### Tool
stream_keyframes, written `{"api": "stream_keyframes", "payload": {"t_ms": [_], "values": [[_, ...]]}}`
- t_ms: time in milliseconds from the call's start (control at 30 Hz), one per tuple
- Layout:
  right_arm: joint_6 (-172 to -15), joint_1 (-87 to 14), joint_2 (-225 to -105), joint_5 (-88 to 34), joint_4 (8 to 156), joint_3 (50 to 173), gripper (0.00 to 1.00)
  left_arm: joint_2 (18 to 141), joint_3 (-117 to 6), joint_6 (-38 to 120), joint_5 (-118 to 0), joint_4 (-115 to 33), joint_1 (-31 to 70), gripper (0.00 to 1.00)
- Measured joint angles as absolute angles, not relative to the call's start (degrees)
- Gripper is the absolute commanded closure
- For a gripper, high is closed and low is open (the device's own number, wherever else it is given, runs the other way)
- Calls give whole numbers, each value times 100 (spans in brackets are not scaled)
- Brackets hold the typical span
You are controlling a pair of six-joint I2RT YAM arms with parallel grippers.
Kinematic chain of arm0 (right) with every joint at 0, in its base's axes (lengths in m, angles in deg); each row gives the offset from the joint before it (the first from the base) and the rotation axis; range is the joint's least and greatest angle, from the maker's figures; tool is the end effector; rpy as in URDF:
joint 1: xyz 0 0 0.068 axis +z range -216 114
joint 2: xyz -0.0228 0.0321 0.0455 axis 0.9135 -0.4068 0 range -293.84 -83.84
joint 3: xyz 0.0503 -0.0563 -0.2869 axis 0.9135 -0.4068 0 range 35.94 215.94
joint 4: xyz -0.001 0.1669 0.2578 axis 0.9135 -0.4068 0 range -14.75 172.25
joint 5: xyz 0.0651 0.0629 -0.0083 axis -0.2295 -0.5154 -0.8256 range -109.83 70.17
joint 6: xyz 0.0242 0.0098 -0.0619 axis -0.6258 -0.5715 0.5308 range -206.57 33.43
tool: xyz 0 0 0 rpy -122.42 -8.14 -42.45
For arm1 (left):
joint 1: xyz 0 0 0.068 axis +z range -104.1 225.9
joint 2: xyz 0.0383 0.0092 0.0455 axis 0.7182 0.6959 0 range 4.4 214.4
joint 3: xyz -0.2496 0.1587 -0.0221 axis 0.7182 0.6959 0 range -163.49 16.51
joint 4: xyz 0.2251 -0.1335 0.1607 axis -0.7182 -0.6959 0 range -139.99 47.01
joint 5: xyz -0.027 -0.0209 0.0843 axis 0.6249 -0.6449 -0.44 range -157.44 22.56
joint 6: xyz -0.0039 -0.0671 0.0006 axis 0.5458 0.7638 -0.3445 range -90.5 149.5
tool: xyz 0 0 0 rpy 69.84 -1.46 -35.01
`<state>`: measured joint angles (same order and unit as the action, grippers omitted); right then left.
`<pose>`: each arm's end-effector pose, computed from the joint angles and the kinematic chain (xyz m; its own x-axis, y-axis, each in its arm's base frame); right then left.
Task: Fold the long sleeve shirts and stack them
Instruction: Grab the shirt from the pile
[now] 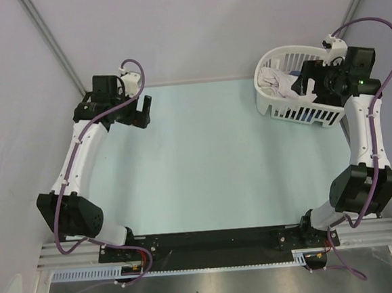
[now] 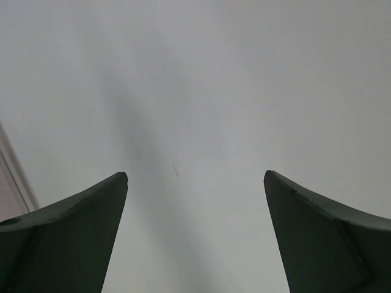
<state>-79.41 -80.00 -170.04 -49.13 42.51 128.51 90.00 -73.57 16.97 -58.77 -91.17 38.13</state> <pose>0.3814 -0.0681 0.4272 -0.5063 0.0143 -0.8622 -0.2505 0.9543 0.1629 0.3728 -0.0591 0.3961 -0.6158 0.3006 -0.7283 0.3845 0.9215 0.0552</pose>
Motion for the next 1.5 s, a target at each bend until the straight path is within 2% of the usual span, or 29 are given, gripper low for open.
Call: {"api": "stream_keyframes", "payload": {"t_ms": [200,667,967,1033,1067,1100,1167,1200,1267,1300,1500], "values": [[-7827,-8000,-17738,-4681,4463,13330,0,8843,-7314,1701,-5950,-9012,3660,1],[-7211,-7307,-20925,-3957,4847,16016,0,8570,-6979,1531,-5893,-8767,3660,1],[-6909,-7042,-21843,-3802,4880,16255,0,8375,-6737,1395,-5939,-8774,3660,1],[-6888,-7036,-21992,-3761,5003,16305,11,8314,-6630,1376,-5985,-8778,3660,1],[-6872,-7034,-22031,-3734,5044,16329,19,8292,-6577,1367,-6000,-8780,3660,1],[-6855,-7034,-22068,-3704,5046,16362,40,8275,-6531,1343,-6026,-8789,3660,1],[-6820,-7020,-22171,-3610,5051,16517,60,8262,-6472,1327,-6048,-8839,3660,1],[-6805,-7018,-22190,-3588,5066,16561,78,8262,-6459,1303,-6050,-8859,3660,1],[-6778,-7018,-22193,-3575,5083,16578,95,8262,-6446,1290,-6057,-8888,3660,1],[-6772,-7020,-22182,-3579,5088,16589,100,8262,-6446,1290,-6054,-8896,3660,1],[-7027,-7097,-21723,-3752,4954,16593,100,8262,-6450,1319,-5969,-8855,3671,1]]}}
